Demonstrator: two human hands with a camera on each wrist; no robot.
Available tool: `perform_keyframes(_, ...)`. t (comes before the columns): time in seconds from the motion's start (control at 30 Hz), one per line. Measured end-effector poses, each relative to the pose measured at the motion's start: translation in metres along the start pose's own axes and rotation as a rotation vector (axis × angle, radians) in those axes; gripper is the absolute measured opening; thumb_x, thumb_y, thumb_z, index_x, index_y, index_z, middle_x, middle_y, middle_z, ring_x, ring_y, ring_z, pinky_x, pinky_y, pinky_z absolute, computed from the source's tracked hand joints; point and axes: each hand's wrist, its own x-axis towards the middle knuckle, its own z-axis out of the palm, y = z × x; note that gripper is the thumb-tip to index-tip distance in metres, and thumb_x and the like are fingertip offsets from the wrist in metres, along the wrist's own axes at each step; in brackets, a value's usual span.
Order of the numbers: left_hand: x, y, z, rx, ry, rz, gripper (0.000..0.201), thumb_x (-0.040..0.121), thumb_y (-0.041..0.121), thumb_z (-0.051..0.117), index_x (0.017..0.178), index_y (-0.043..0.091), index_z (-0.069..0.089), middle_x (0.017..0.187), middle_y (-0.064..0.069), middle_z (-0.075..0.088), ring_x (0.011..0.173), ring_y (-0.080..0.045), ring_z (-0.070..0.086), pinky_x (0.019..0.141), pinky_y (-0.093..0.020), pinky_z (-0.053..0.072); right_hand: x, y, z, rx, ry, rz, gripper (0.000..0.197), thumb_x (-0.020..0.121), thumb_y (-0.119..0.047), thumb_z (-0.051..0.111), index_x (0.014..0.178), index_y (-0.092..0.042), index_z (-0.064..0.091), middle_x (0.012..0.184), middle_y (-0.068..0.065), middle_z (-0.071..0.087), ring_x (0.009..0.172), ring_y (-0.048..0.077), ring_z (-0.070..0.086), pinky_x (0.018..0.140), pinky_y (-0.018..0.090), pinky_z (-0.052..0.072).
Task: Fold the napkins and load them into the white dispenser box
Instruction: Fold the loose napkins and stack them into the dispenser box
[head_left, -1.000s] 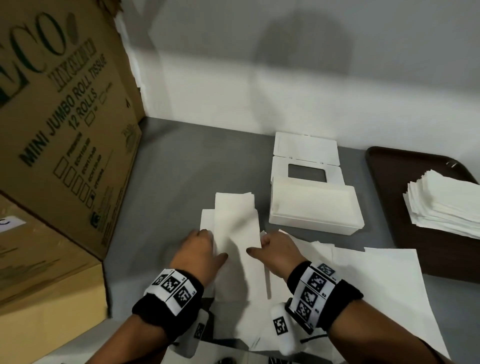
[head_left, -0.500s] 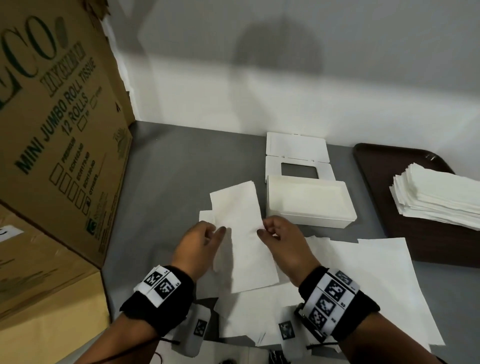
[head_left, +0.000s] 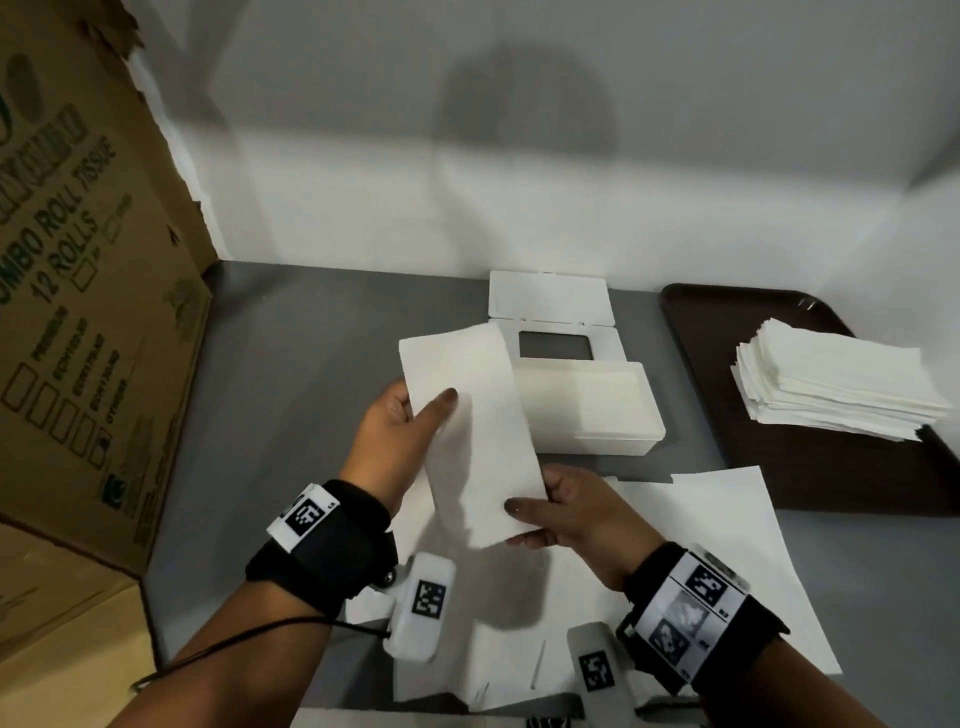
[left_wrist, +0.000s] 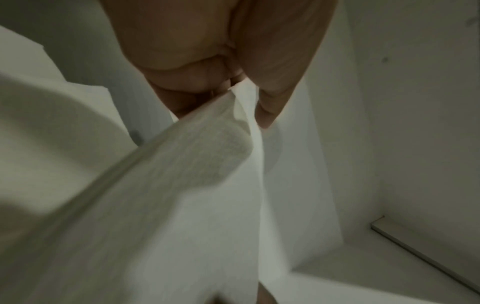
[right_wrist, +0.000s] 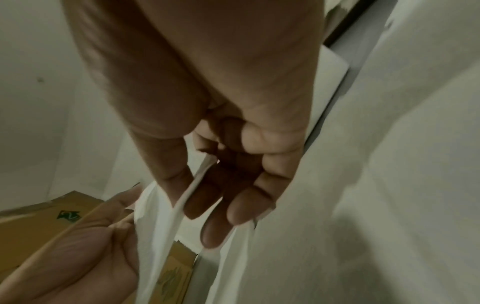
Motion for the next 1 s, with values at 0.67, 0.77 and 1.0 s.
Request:
perform_keyframes(0.67,0.066,-0.018,0.081,0.797,0.091,0.161,0.015,0.082,0.011,0.069,0.090,0.012,0.056,0.068,0.002,0.048,0.060,-0.015,0.045,0.055,-0.024,0.037,0.060,-0.034,-0.166,-0.445,0.569,-0.143,0.019,0.080,-0.027,0.076,0.080,-0.010,0.066,0.073,0.005,0.069,0.070,0.023,0.065,0.069,0.035,0.052)
perform_keyframes(0.77,0.070,-0.023,0.085,0.913,0.055,0.090,0.018,0.082,0.012,0.067,0.097,0.014,0.058,0.073,0.002,0.053,0.067,-0.018,0.051,0.060,-0.025,0.036,0.071,-0.033,-0.166,-0.700,0.577,-0.130,0.021,0.082,-0.031,0.071,0.077,-0.013,0.061,0.061,-0.006,0.057,0.060,0.012,0.055,0.059,0.027,0.043)
perform_keyframes(1.0,0.074,-0.027,0.090,1.138,-0.010,0.057,0.030,0.080,0.011,0.068,0.110,0.014,0.061,0.097,-0.006,0.066,0.094,-0.026,0.062,0.082,-0.029,0.048,0.083,-0.024,-0.165,-1.048,0.580,-0.123,0.017,0.084,-0.039,0.066,0.082,-0.024,0.058,0.076,-0.007,0.060,0.078,0.020,0.059,0.071,0.031,0.050)
